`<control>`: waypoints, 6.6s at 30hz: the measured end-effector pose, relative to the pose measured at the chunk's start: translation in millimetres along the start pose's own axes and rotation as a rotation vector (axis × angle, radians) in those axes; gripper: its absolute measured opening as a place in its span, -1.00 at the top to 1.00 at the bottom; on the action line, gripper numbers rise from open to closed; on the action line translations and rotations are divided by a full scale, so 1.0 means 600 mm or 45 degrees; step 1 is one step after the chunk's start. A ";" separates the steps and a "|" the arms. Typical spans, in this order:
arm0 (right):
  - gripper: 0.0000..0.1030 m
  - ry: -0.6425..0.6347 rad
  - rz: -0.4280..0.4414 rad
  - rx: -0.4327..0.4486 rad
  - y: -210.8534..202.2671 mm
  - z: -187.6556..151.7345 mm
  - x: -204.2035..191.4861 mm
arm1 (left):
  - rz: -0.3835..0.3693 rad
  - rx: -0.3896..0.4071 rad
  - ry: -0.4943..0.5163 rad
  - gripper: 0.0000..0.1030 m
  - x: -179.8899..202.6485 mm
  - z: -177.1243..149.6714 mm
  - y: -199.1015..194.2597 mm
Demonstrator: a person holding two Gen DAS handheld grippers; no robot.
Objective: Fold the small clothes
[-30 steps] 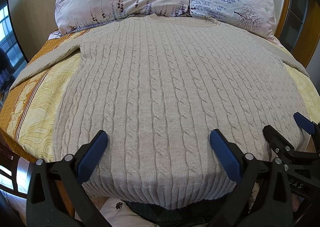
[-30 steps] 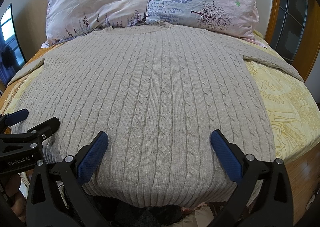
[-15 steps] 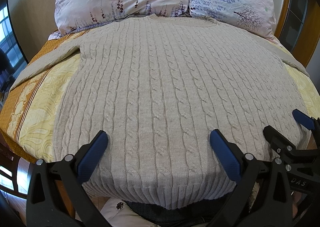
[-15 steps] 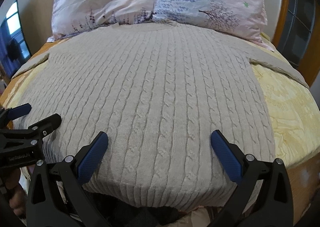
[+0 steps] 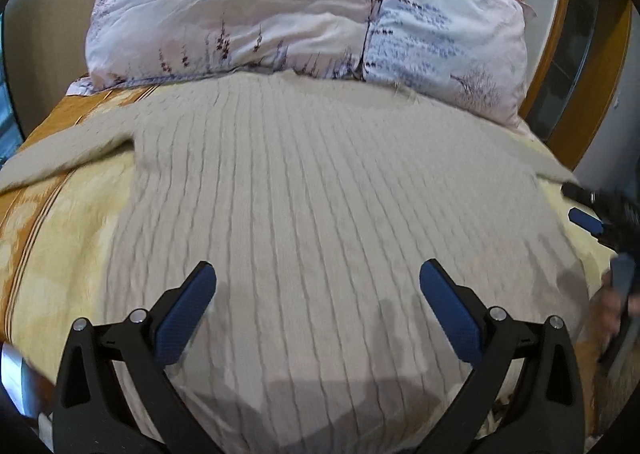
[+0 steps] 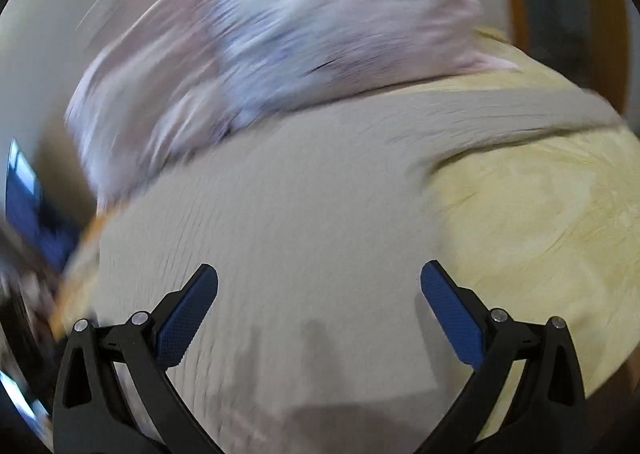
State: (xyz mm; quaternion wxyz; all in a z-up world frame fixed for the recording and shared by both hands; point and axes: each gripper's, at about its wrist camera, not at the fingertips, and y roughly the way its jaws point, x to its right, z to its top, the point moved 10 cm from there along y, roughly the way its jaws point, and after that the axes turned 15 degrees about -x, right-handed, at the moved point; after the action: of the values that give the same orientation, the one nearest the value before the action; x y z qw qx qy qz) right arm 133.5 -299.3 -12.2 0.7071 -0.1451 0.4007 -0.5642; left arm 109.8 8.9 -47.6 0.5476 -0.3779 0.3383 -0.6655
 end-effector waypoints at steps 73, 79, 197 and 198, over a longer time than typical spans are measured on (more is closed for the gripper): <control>-0.04 0.726 0.392 0.041 0.076 0.158 0.138 | -0.129 -0.022 0.007 -0.97 -0.024 0.194 0.053; 0.25 0.834 0.191 0.104 0.059 0.156 0.209 | -0.108 0.000 0.016 -0.97 -0.037 0.202 0.045; -0.14 0.200 0.137 -0.108 0.102 0.024 -0.042 | -0.611 0.391 -1.276 0.88 -0.616 0.168 -0.096; -0.14 0.196 0.138 -0.102 0.100 0.025 -0.043 | -0.631 0.401 -1.243 0.88 -0.599 0.183 -0.102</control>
State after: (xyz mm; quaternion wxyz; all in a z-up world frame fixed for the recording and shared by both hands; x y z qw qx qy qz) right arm 184.1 -260.4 -31.7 0.6974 -0.1078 0.4833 -0.5182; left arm 217.8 368.9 10.6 0.5176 -0.6236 -0.1562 -0.5646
